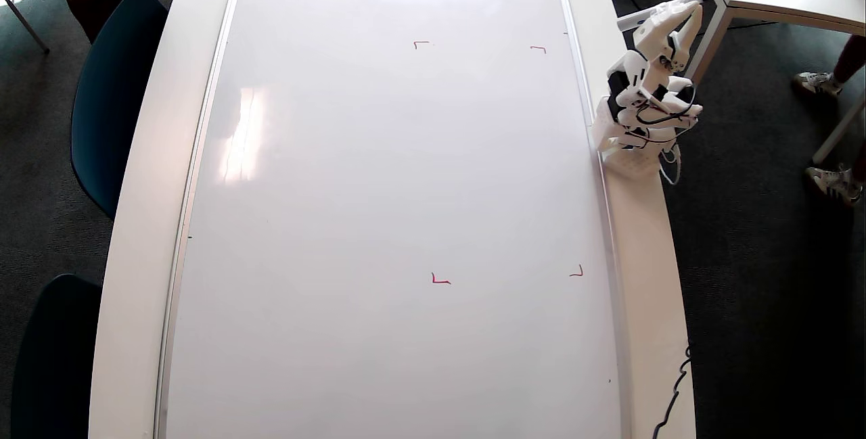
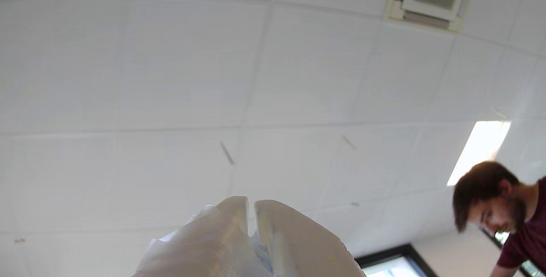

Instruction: Draw on a whiteboard a robot head using a pen attached to the gripper

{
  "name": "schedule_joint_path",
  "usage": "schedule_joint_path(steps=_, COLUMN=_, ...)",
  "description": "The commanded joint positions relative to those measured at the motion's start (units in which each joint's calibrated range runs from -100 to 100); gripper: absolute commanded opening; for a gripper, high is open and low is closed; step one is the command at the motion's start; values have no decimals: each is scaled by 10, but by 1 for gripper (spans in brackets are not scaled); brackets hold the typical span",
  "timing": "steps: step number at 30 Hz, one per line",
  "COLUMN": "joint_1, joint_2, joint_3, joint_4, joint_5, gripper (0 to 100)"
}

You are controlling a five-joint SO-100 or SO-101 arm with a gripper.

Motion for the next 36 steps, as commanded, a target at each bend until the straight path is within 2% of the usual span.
schedule_joint_path(steps=1, joint_1=3, joint_2=-6, joint_3=3, joint_4=-7, joint_5=-1, gripper=1)
schedule_joint_path(steps=13, joint_1=0, joint_2=-1, joint_3=-4, joint_4=-3, joint_5=-5, gripper=1)
schedule_joint_path(steps=17, joint_1=-1, joint_2=-5, joint_3=-64, joint_4=124, joint_5=-5, gripper=1)
schedule_joint_path(steps=18, joint_1=-1, joint_2=-4, joint_3=-117, joint_4=208, joint_5=-5, gripper=1)
schedule_joint_path(steps=22, joint_1=-1, joint_2=-4, joint_3=-234, joint_4=402, joint_5=-5, gripper=1)
schedule_joint_path(steps=23, joint_1=-1, joint_2=-3, joint_3=-292, joint_4=493, joint_5=-5, gripper=1)
schedule_joint_path(steps=27, joint_1=-2, joint_2=3, joint_3=-393, joint_4=654, joint_5=-5, gripper=1)
schedule_joint_path(steps=28, joint_1=-2, joint_2=3, joint_3=-432, joint_4=741, joint_5=-4, gripper=1)
schedule_joint_path(steps=31, joint_1=-1, joint_2=3, joint_3=-489, joint_4=853, joint_5=-4, gripper=1)
schedule_joint_path(steps=32, joint_1=-1, joint_2=3, joint_3=-524, joint_4=924, joint_5=-4, gripper=1)
schedule_joint_path(steps=36, joint_1=5, joint_2=44, joint_3=-606, joint_4=1030, joint_5=-1, gripper=1)
